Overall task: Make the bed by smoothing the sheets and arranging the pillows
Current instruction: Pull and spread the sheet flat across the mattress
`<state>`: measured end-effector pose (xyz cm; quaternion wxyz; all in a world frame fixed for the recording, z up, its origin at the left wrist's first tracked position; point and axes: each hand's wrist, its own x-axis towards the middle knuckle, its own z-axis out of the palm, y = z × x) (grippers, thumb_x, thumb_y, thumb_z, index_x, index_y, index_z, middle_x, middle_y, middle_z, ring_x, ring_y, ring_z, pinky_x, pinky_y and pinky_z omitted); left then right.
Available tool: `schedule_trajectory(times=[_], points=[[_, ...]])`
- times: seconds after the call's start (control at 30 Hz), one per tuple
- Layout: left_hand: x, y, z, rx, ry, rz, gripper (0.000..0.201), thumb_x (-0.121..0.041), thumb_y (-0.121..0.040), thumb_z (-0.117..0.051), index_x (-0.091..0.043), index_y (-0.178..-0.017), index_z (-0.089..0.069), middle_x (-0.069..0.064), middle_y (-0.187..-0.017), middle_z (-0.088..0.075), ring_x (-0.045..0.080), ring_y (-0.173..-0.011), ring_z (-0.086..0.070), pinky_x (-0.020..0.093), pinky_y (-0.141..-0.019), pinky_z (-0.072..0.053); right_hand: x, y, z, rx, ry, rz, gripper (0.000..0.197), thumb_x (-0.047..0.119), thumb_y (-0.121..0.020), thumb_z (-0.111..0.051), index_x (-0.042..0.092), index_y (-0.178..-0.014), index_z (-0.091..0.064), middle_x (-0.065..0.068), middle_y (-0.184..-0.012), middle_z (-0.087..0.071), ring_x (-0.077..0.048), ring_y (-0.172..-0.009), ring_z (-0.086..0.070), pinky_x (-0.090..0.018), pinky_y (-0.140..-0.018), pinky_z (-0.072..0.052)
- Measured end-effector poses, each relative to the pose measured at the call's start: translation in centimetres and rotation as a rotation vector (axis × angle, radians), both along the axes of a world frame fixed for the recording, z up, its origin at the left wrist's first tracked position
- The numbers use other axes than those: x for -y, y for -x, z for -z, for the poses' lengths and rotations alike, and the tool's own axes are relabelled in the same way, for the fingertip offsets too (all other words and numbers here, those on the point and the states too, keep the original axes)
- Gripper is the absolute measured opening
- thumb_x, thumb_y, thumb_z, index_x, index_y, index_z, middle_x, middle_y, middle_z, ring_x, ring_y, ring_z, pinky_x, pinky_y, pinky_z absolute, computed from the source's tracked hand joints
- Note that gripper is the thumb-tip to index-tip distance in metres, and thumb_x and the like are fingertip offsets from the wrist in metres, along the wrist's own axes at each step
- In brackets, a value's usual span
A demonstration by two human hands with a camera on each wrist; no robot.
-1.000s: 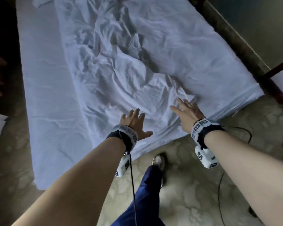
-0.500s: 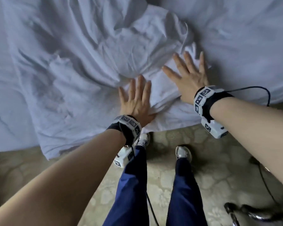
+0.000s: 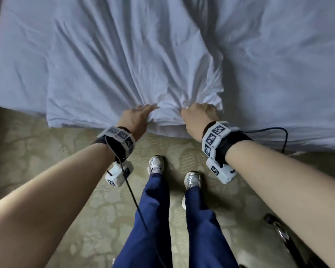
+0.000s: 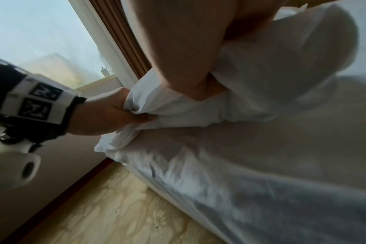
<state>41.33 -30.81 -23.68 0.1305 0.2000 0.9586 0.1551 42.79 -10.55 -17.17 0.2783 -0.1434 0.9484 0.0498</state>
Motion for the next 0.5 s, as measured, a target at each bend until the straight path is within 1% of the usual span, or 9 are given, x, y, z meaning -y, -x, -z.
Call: schedule_trajectory(times=[0.1,0.17,0.2,0.27,0.33,0.37,0.4,0.47,0.5], points=[[-0.1,-2.4,1.6,0.091,0.055,0.001,0.052,-0.003,-0.087,-0.062,-0.025,-0.134,-0.057,0.001,-0.140,-0.055,0.030,-0.127,-0.053,0.049,-0.096,-0.051,-0.5,-3.2,2.4,-0.055,0.063,0.012,0.030,0.000,-0.093,-0.044,0.008,-0.118,-0.058,-0.009,-0.115,-0.060,-0.035,-0.101,-0.063,-0.043,-0.083,-0.048],[-0.3,-3.5,2.8,0.125,0.069,0.008,0.053,-0.001,-0.088,-0.057,-0.025,-0.135,-0.055,-0.002,-0.144,-0.051,0.027,-0.133,-0.048,0.046,-0.102,-0.046,-0.8,-5.1,4.3,-0.050,0.073,0.031,0.035,-0.001,-0.091,-0.040,0.005,-0.123,-0.053,-0.013,-0.121,-0.058,-0.035,-0.103,-0.061,-0.045,-0.091,-0.046],[-0.5,-3.8,3.3,0.127,0.055,0.012,0.052,0.001,-0.088,-0.056,-0.022,-0.134,-0.056,0.000,-0.144,-0.051,0.027,-0.132,-0.049,0.044,-0.104,-0.042,-1.2,-5.7,5.3,-0.034,0.098,0.032,0.039,0.000,-0.091,-0.039,0.005,-0.128,-0.048,-0.015,-0.126,-0.054,-0.034,-0.107,-0.059,-0.047,-0.098,-0.045],[-1.2,-3.7,3.9,0.112,0.066,0.036,0.056,0.000,-0.084,-0.056,-0.015,-0.138,-0.053,0.007,-0.146,-0.049,0.029,-0.133,-0.048,0.043,-0.108,-0.038,-2.6,-6.1,6.9,0.021,0.191,0.031,0.054,0.004,-0.089,-0.043,0.010,-0.142,-0.036,-0.015,-0.142,-0.043,-0.032,-0.124,-0.049,-0.047,-0.113,-0.031],[-2.5,-3.2,3.5,0.158,0.165,0.055,0.075,-0.009,-0.075,-0.058,-0.017,-0.147,-0.038,0.008,-0.156,-0.034,0.028,-0.142,-0.035,0.047,-0.116,-0.028,-4.6,-5.7,7.7,0.094,0.308,0.007,0.071,0.012,-0.085,-0.052,0.020,-0.151,-0.026,-0.009,-0.157,-0.026,-0.028,-0.142,-0.028,-0.043,-0.121,-0.013],[-3.3,-3.0,2.9,0.179,0.200,0.059,0.084,-0.019,-0.072,-0.057,-0.020,-0.151,-0.030,0.007,-0.160,-0.024,0.026,-0.146,-0.025,0.048,-0.119,-0.021,-5.6,-5.2,7.8,0.106,0.351,-0.010,0.072,0.018,-0.084,-0.054,0.022,-0.151,-0.028,-0.006,-0.159,-0.021,-0.027,-0.146,-0.020,-0.043,-0.122,-0.009],[-4.3,-2.6,2.1,0.179,0.211,0.076,0.089,-0.028,-0.070,-0.055,-0.022,-0.153,-0.024,0.006,-0.162,-0.015,0.023,-0.149,-0.016,0.048,-0.120,-0.014,-6.7,-4.6,7.9,0.078,0.403,-0.038,0.070,0.026,-0.081,-0.054,0.022,-0.148,-0.035,-0.007,-0.159,-0.024,-0.028,-0.147,-0.019,-0.045,-0.121,-0.009],[-6.6,-1.6,0.6,0.140,0.173,0.153,0.093,-0.037,-0.069,-0.052,-0.021,-0.155,-0.019,0.007,-0.163,-0.004,0.021,-0.150,-0.005,0.046,-0.121,-0.008,-8.8,-2.9,8.1,-0.022,0.478,-0.100,0.065,0.037,-0.074,-0.050,0.016,-0.135,-0.055,-0.013,-0.150,-0.041,-0.034,-0.141,-0.033,-0.053,-0.117,-0.021],[-7.8,-0.7,-0.1,0.104,0.137,0.176,0.093,-0.037,-0.070,-0.052,-0.018,-0.155,-0.020,0.009,-0.163,-0.002,0.022,-0.150,-0.004,0.046,-0.121,-0.007,-10.1,-1.7,8.3,-0.080,0.513,-0.111,0.065,0.040,-0.073,-0.049,0.014,-0.131,-0.059,-0.014,-0.147,-0.045,-0.036,-0.138,-0.038,-0.056,-0.114,-0.025]])
